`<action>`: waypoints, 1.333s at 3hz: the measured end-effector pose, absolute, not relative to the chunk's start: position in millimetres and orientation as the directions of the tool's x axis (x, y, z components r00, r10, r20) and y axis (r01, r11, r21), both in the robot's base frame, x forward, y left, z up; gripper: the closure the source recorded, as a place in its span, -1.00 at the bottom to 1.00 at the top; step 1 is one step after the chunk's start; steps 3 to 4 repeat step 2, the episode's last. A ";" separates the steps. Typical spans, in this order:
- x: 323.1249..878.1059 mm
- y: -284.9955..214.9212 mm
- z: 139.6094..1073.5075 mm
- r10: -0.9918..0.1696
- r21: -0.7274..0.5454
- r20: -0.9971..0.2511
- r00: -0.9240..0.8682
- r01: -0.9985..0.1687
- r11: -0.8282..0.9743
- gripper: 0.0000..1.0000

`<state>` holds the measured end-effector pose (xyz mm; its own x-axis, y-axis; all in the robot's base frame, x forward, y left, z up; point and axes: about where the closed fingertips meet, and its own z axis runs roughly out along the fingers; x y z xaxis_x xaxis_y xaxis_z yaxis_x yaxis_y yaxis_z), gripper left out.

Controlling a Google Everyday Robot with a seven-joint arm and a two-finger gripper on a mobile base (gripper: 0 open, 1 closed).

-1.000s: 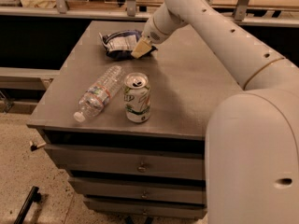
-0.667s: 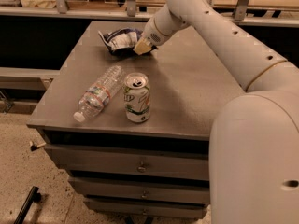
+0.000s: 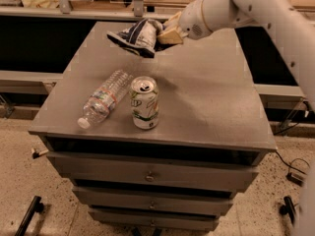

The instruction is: Pick blue chip bag

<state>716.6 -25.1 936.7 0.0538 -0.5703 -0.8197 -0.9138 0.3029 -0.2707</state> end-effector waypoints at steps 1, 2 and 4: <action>676.6 -69.8 987.1 -0.520 -0.309 -0.849 0.098 -0.890 0.335 1.00; 676.7 -70.7 986.5 -0.521 -0.308 -0.848 0.097 -0.890 0.336 1.00; 676.7 -70.7 986.5 -0.521 -0.308 -0.848 0.097 -0.890 0.336 1.00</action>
Offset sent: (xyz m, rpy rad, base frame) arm -0.0340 -0.0333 0.0435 0.0505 -0.0561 -0.0057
